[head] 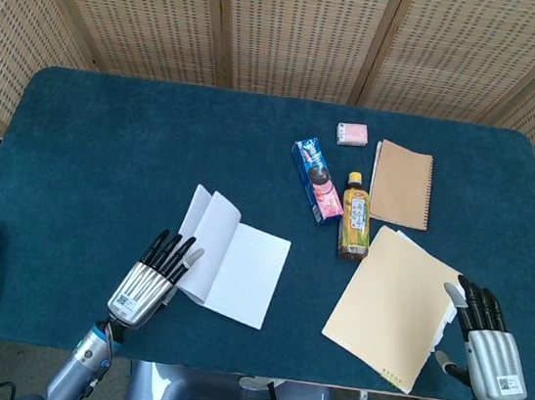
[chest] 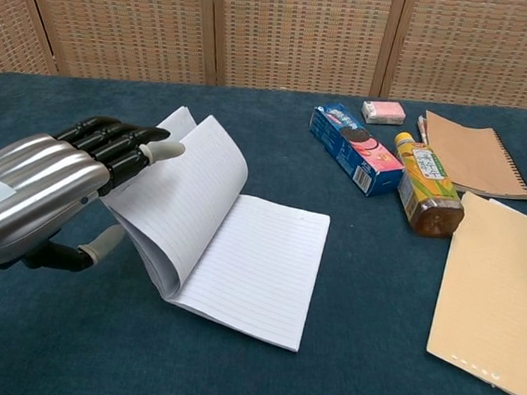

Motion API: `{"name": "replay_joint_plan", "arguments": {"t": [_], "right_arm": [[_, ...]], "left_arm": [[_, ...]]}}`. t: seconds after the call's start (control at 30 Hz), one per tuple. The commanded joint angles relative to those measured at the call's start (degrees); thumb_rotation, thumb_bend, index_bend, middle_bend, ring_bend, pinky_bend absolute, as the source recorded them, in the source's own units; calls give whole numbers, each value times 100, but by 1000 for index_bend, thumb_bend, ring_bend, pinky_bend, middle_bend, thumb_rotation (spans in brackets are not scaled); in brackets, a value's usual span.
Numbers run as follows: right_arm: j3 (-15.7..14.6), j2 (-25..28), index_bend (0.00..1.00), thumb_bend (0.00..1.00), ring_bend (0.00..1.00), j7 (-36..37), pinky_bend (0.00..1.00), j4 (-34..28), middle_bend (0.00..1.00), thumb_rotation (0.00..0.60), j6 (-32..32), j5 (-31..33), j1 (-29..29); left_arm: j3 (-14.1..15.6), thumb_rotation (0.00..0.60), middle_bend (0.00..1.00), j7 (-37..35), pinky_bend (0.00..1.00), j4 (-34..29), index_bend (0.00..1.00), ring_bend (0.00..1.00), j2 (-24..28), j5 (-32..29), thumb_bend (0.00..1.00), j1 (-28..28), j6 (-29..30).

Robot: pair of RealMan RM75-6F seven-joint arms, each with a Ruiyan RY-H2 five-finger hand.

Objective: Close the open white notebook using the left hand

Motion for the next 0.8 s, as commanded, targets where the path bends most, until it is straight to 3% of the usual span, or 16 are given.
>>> {"name": "replay_joint_plan", "arguments": {"t": [0.03,0.6,0.8], "right_arm": [[7,10,25,89,0,25,0,-2,0,600,-1,17,-1],[7,56,26,89,0,28,0,-46,0,600,-22,45,-8],[10,48,26,90,0,20,0,-28,0,600,-31,53,-6]], "left_arm": [[-74,600,0,129,0,-124,0,0,28,107,500,-118,-74],[-94,600,0,-3,0,-133,0,0,-24,252,492,-239,-128],[-20,600,0,-34,0,-487,0,0,371,-116,461,-51,-182]]}}
